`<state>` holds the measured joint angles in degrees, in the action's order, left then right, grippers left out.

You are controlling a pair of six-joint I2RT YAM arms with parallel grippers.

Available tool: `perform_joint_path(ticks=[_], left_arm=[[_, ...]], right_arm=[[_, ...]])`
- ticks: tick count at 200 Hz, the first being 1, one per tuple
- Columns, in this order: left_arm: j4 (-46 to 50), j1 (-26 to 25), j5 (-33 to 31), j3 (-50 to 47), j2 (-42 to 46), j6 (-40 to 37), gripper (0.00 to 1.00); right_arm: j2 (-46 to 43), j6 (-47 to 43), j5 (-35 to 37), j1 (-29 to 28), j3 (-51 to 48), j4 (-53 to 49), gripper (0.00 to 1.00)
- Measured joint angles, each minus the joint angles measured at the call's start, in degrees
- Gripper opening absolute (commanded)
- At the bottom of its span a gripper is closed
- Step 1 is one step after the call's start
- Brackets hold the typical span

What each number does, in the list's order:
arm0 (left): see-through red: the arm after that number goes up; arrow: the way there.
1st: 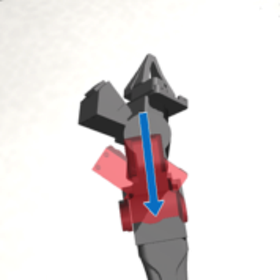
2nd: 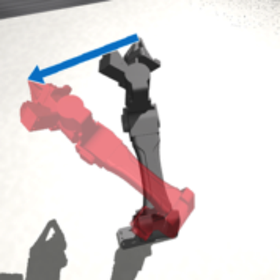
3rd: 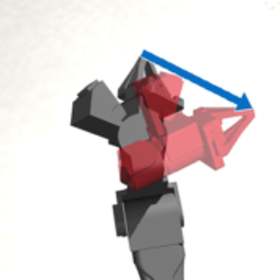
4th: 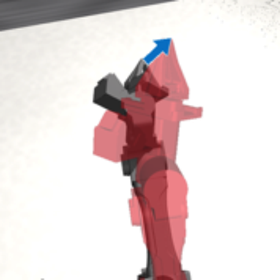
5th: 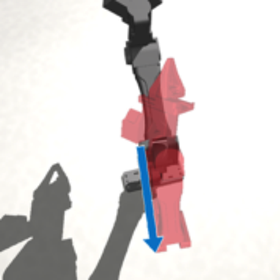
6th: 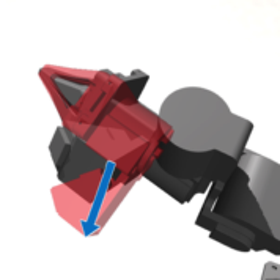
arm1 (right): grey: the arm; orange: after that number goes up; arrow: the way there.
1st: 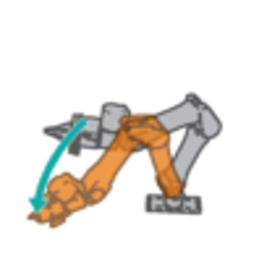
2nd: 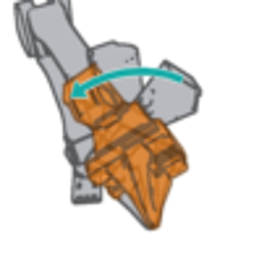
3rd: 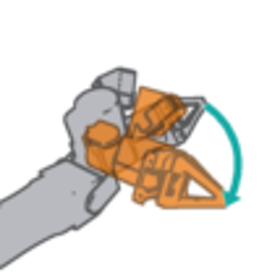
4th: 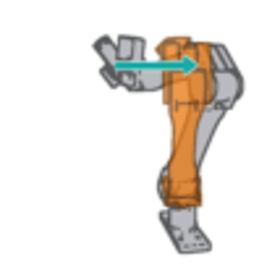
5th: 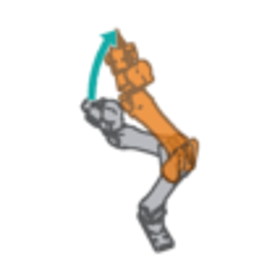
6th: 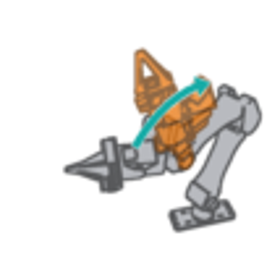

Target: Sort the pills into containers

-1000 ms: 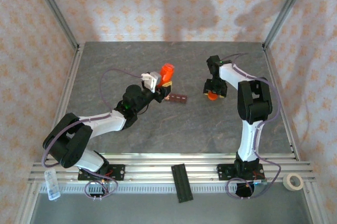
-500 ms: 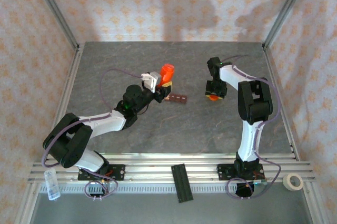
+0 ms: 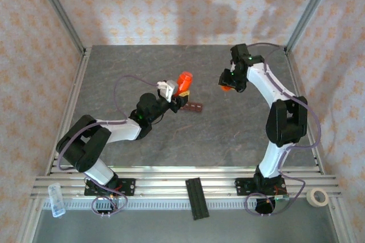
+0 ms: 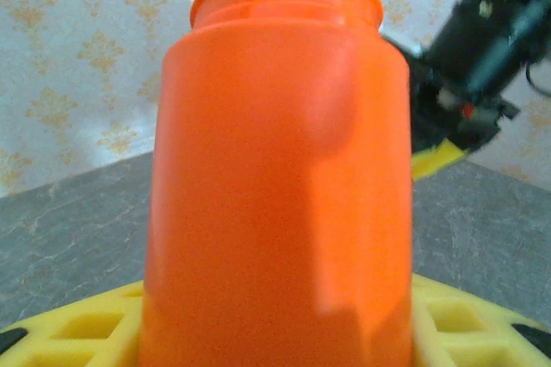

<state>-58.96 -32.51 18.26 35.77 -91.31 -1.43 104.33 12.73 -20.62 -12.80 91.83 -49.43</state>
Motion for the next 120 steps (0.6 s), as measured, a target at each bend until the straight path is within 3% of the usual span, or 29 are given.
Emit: perform_joint_path(ticks=[120], left_arm=[[-6.7, 0.0, 5.6, -0.5, -9.7, -9.1, 0.00]], right_arm=[[1.4, -8.0, -19.8, 0.0, 13.8, -8.5, 0.43]])
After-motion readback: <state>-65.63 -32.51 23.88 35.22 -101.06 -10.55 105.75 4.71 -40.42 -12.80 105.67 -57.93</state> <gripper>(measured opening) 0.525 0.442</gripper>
